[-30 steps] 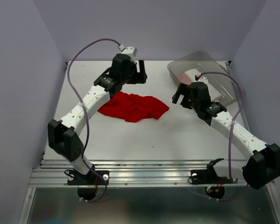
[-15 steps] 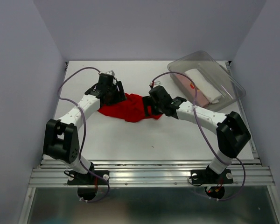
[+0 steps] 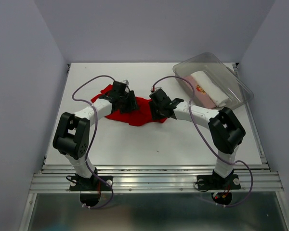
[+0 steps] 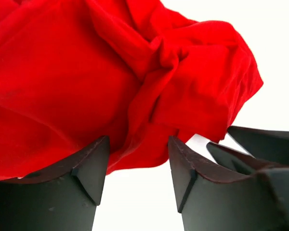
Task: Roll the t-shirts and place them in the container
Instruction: Flatten out the T-shirt at the center of the board.
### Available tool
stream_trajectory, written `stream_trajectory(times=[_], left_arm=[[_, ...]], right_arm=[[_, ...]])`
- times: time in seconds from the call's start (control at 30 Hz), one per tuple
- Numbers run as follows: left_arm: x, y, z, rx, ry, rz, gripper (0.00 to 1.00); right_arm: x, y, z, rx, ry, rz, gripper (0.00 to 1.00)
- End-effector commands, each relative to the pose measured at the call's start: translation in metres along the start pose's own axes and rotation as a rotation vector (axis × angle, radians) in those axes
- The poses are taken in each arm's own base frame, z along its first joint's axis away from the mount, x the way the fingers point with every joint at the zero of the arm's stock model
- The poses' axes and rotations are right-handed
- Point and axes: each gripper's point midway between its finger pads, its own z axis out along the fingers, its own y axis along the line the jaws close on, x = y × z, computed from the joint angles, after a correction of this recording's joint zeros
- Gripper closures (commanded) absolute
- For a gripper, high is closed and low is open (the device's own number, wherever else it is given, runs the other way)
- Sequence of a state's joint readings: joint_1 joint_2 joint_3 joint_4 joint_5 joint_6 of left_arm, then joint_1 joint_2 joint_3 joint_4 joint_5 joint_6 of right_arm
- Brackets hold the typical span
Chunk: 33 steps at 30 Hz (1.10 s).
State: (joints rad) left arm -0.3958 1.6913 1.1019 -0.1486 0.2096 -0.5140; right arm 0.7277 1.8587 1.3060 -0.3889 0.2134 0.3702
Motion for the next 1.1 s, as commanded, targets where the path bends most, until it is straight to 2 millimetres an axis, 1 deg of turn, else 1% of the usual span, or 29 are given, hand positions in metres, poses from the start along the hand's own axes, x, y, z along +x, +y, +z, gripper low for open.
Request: stream_trajectory(times=[0.0,0.03,0.07,0.1,0.13,0.17,0.2,0.23,0.27,0.33,0.37,0.4,0.47,0.5,0.53,0.57,0.6,0.63,0.67,0.7,0.73,0.77,0.83,0.87,0.9,0.93,0.97,1.0,1.07], left_arm=[[-0.014,-0.011,0.001,0.045,-0.048,0.026,0.40],[-0.013,-0.010,0.004,0.043,-0.041,0.026,0.43],[-0.012,-0.009,0.006,0.043,-0.037,0.027,0.46],[-0.013,-0.010,0.008,0.047,-0.038,0.027,0.56],[-0.010,-0.010,0.011,0.049,-0.026,0.028,0.63],[-0.012,-0.010,0.012,0.052,-0.026,0.029,0.68],[-0.011,-0.012,0.012,0.057,-0.021,0.033,0.86],[-0.011,-0.011,0.014,0.055,-0.015,0.037,0.95],[-0.015,-0.014,0.013,0.059,-0.021,0.040,1.00],[-0.021,-0.012,0.010,0.040,-0.032,0.051,1.00],[-0.028,-0.012,0.005,0.034,-0.051,0.051,1.00],[-0.041,-0.008,-0.001,0.025,-0.078,0.040,1.00],[-0.069,-0.009,-0.027,0.042,-0.163,0.033,1.00],[-0.087,0.003,-0.040,0.029,-0.207,0.008,1.00],[-0.103,0.001,-0.061,0.043,-0.266,0.008,1.00],[-0.115,0.003,-0.075,0.048,-0.302,0.005,1.00],[-0.132,0.012,-0.094,0.052,-0.348,-0.017,1.00],[-0.143,0.013,-0.109,0.062,-0.386,-0.023,1.00],[-0.157,0.009,-0.136,0.079,-0.447,-0.019,1.00],[-0.165,0.009,-0.152,0.089,-0.481,-0.021,1.00],[-0.178,0.015,-0.179,0.086,-0.546,-0.029,1.00],[-0.184,0.015,-0.194,0.088,-0.581,-0.027,1.00],[-0.200,0.013,-0.234,0.114,-0.662,-0.015,1.00],[-0.204,0.010,-0.246,0.122,-0.679,-0.001,1.00],[-0.213,0.000,-0.267,0.136,-0.719,0.023,1.00],[-0.211,-0.002,-0.277,0.125,-0.720,0.038,1.00],[-0.216,-0.010,-0.294,0.130,-0.751,0.059,1.00],[-0.213,-0.012,-0.304,0.120,-0.763,0.074,1.00],[-0.212,-0.017,-0.319,0.120,-0.787,0.090,1.00]], right_arm=[[-0.032,0.004,-0.001,-0.002,-0.085,0.044,0.60],[-0.031,0.004,0.001,0.001,-0.083,0.047,0.64],[-0.029,0.003,0.003,0.008,-0.082,0.046,0.72],[-0.029,0.003,0.003,0.011,-0.081,0.052,0.76],[-0.029,0.002,0.004,0.015,-0.081,0.053,0.81],[-0.030,0.002,0.004,0.019,-0.083,0.058,0.91],[-0.032,0.000,0.002,0.027,-0.093,0.069,0.96],[-0.035,0.000,-0.001,0.027,-0.102,0.072,0.99],[-0.038,0.000,-0.004,0.026,-0.111,0.076,0.99],[-0.052,0.002,-0.019,0.009,-0.152,0.090,0.99],[-0.060,-0.001,-0.024,0.010,-0.172,0.102,0.99],[-0.074,0.000,-0.037,0.004,-0.213,0.112,0.99],[-0.093,-0.006,-0.051,0.010,-0.265,0.137,0.99],[-0.103,-0.012,-0.057,0.015,-0.290,0.168,0.99],[-0.121,-0.014,-0.071,0.000,-0.336,0.196,0.99],[-0.132,-0.021,-0.078,-0.001,-0.360,0.226,0.99],[-0.143,-0.021,-0.087,-0.025,-0.386,0.254,0.99],[-0.152,-0.022,-0.095,-0.038,-0.412,0.276,0.99],[-0.171,-0.023,-0.112,-0.069,-0.465,0.305,0.99],[-0.178,-0.021,-0.120,-0.085,-0.488,0.314,0.99],[-0.186,-0.019,-0.129,-0.100,-0.514,0.324,0.99],[-0.200,-0.021,-0.145,-0.117,-0.556,0.340,0.99],[-0.215,-0.019,-0.161,-0.140,-0.602,0.360,0.99],[-0.222,-0.017,-0.170,-0.153,-0.625,0.367,0.99],[-0.234,-0.018,-0.187,-0.163,-0.664,0.380,0.99],[-0.239,-0.018,-0.194,-0.167,-0.684,0.388,0.99],[-0.243,-0.020,-0.201,-0.168,-0.702,0.397,0.99],[-0.247,-0.024,-0.212,-0.166,-0.736,0.419,0.99],[-0.246,-0.031,-0.223,-0.154,-0.770,0.445,0.99]])
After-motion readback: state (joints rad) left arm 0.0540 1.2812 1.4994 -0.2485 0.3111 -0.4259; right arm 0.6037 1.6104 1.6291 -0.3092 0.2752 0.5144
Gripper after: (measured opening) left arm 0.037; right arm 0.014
